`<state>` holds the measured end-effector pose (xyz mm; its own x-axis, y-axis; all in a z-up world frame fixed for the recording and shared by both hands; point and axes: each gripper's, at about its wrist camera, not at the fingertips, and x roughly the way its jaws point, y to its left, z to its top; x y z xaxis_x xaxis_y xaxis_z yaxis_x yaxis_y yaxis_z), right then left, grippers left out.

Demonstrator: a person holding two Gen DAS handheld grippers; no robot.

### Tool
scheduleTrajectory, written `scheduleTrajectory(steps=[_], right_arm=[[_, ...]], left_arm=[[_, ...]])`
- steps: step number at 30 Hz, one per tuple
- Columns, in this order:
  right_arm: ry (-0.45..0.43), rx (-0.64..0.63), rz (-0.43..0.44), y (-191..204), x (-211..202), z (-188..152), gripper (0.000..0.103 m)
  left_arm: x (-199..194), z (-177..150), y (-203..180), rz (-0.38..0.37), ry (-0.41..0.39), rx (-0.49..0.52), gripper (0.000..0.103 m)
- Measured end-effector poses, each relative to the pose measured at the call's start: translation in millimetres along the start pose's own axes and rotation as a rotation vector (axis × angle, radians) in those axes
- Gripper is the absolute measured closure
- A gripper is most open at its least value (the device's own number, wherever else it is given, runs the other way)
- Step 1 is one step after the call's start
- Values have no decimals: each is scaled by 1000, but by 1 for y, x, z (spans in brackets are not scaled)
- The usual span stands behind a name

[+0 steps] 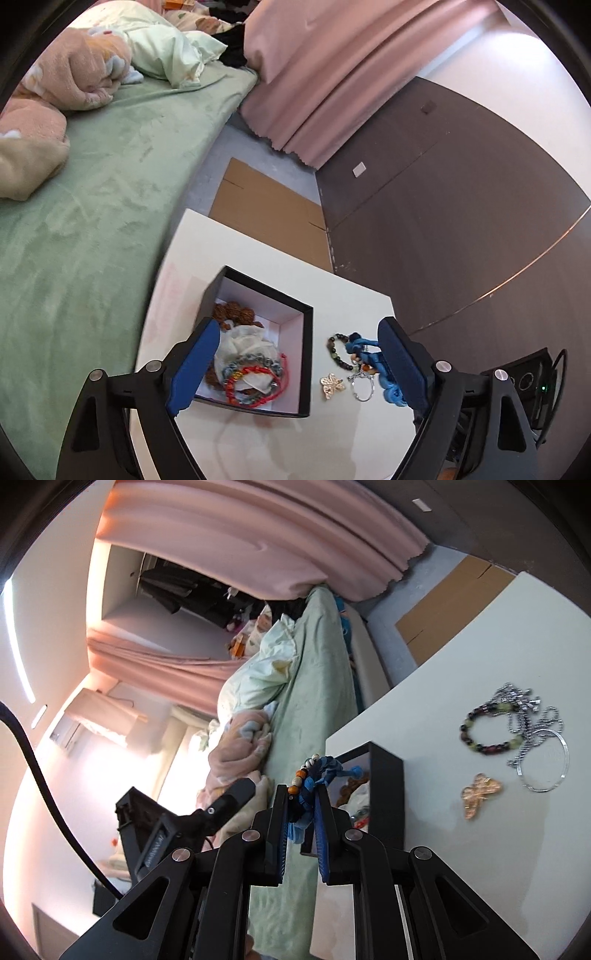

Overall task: Organize jewelry
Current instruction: 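Carry both held bracelets into the black box and open both grippers, then reach the left gripper to the rose-gold butterfly pendant and grasp it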

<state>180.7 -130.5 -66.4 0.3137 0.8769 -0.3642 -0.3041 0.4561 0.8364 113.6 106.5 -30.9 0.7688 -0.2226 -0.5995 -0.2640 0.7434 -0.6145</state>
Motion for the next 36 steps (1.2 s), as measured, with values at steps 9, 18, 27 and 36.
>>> scheduleTrajectory(steps=[9, 18, 27, 36], right_arm=[[68, -39, 6, 14, 40, -5, 87], [174, 37, -124, -10, 61, 0, 29], [109, 28, -194, -23, 19, 6, 29], [48, 41, -301, -33, -15, 17, 29]], left_arm=[[-15, 14, 22, 14, -39, -47, 15], [-11, 18, 22, 20, -41, -39, 15], [-4, 12, 7, 17, -37, -5, 15], [6, -3, -13, 45, -17, 62, 15]])
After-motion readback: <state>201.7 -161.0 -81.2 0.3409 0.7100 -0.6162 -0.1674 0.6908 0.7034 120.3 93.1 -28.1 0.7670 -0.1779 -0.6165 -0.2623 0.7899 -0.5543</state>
